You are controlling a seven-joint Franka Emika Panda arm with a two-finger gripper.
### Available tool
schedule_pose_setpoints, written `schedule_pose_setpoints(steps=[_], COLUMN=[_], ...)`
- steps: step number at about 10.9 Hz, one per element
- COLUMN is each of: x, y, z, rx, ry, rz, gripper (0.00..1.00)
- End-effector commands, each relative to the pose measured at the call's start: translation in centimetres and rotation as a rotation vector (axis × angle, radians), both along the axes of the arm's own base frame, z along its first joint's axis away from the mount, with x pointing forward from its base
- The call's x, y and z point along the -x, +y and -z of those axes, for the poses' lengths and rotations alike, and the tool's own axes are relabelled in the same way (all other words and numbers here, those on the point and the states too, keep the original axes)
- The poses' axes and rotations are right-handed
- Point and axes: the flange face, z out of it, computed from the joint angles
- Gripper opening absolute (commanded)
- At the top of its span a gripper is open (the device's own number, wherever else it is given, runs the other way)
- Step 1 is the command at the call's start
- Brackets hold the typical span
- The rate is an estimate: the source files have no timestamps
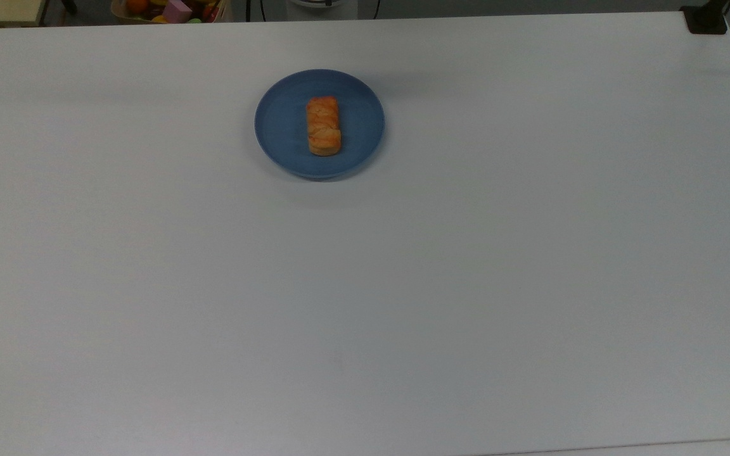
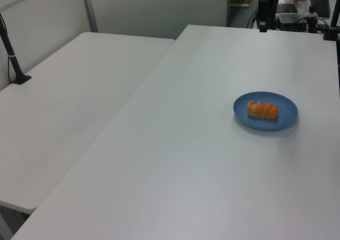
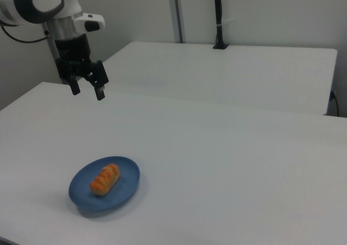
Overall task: Put the bread on the table
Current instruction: 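Move the gripper down over the orange bread roll on the blue plate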
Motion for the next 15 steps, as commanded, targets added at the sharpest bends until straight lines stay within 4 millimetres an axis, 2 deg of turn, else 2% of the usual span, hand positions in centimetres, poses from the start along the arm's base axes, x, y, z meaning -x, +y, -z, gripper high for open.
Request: schedule_pose_setpoints(steps=[1,4,6,9,12,14,15], x=[0.1,0.1,-0.1,0.1,1.5,2.2,2.4], y=[-0.2,-0.1,-0.3,1.0,0.9,0.8,0.8], z=[0.6,0.9,2.9,10.2,17.2,21.4,22.8], rx=[-0.006,-0.008,-0.008,-0.009,-0.009,-0.014,-0.017], ry=[0.006,0.01,0.026,0.003,0.025,-0.018,-0.036], rz=[-0.03,-0.034,-0.07,-0.085,-0.088,-0.089,-0.09], gripper=[1.0,1.0,1.0,1.0,1.0,1.0,1.0])
